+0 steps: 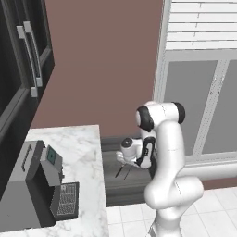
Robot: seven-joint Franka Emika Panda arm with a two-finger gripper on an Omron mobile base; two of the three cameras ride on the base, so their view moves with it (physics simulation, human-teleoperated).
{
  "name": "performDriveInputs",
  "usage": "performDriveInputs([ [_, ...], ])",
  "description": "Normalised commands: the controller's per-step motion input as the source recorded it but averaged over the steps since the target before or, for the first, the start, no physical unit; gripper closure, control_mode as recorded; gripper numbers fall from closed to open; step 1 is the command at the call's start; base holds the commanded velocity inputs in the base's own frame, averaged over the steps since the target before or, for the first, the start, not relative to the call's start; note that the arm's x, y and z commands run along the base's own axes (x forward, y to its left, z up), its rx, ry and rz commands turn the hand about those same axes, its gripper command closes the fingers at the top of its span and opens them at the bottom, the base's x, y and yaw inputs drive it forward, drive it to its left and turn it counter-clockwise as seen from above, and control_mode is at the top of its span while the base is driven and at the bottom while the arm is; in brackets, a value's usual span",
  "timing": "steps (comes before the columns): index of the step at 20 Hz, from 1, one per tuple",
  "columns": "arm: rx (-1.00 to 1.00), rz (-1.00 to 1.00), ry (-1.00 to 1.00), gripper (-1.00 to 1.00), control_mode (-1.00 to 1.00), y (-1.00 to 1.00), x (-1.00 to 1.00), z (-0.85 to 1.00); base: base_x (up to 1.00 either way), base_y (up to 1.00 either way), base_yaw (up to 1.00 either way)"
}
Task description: Organize the utensils by type. Pick up the wooden spoons from the counter and place them in the open cabinet. Then pick up the metallic utensils from the counter and place them in the open drawer.
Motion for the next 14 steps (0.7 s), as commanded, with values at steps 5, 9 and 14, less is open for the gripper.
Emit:
performDriveInputs([
  [5,-0.04,0.0,0.01,-1.0,-1.0,0.0,-0.05,0.7,0.0,0.0,0.0],
  [9,0.0,0.04,0.02,-1.0,-1.0,-0.02,-0.15,0.8,0.0,0.0,0.0],
  [14,0.06,0.12,0.12,-1.0,-1.0,-0.15,-0.27,0.91,0.0,0.0,0.0],
])
